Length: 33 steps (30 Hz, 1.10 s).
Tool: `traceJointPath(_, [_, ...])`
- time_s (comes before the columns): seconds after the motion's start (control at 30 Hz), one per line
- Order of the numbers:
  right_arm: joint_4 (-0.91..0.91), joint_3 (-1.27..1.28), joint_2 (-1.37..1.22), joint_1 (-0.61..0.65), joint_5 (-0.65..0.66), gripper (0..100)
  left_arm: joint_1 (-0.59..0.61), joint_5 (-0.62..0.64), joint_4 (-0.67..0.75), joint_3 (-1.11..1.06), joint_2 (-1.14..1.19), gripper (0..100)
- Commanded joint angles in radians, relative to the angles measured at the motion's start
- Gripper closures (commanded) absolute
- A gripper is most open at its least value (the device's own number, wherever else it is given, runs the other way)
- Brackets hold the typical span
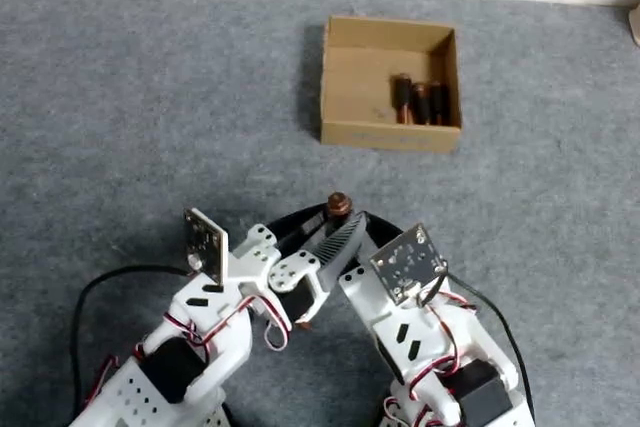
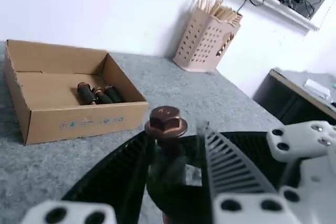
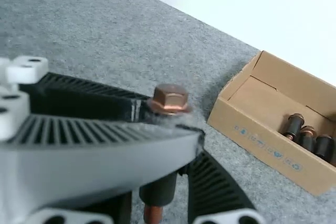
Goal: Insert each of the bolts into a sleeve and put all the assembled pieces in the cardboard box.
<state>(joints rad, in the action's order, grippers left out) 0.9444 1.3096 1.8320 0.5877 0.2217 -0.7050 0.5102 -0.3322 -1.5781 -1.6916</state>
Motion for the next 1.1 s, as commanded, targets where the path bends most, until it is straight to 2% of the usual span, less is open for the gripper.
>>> traceJointPath(0.0, [-0.005, -0.067, 0.008, -0.008, -0.006, 99.3, 0.012, 0.000, 0.081, -0.036, 0.016, 86])
traceJointPath(0.1, [0.018, -0.067, 0.008, -0.008, -0.006, 99.3, 0.016, -0.035, 0.186, -0.085, 0.016, 86])
traceJointPath(0.2, [0.027, -0.065, 0.008, -0.008, -0.008, 99.3, 0.027, -0.074, 0.190, -0.090, 0.016, 86])
traceJointPath(0.37, [0.021, -0.059, 0.008, -0.008, -0.005, 99.3, 0.090, -0.035, 0.190, -0.087, 0.015, 86])
traceJointPath(0.6, [0.007, -0.059, 0.008, -0.007, -0.005, 99.3, 0.127, -0.017, 0.126, -0.048, 0.013, 86])
traceJointPath(0.77, [0.008, -0.056, 0.008, -0.008, -0.005, 99.3, 0.076, -0.017, 0.094, -0.081, 0.013, 86])
traceJointPath(0.9, [0.008, -0.054, 0.008, -0.008, -0.005, 99.3, 0.081, -0.015, 0.080, -0.081, 0.002, 86])
traceJointPath(1.07, [0.008, -0.054, 0.008, -0.008, -0.005, 99.3, 0.111, 0.009, 0.077, 0.010, 0.002, 86])
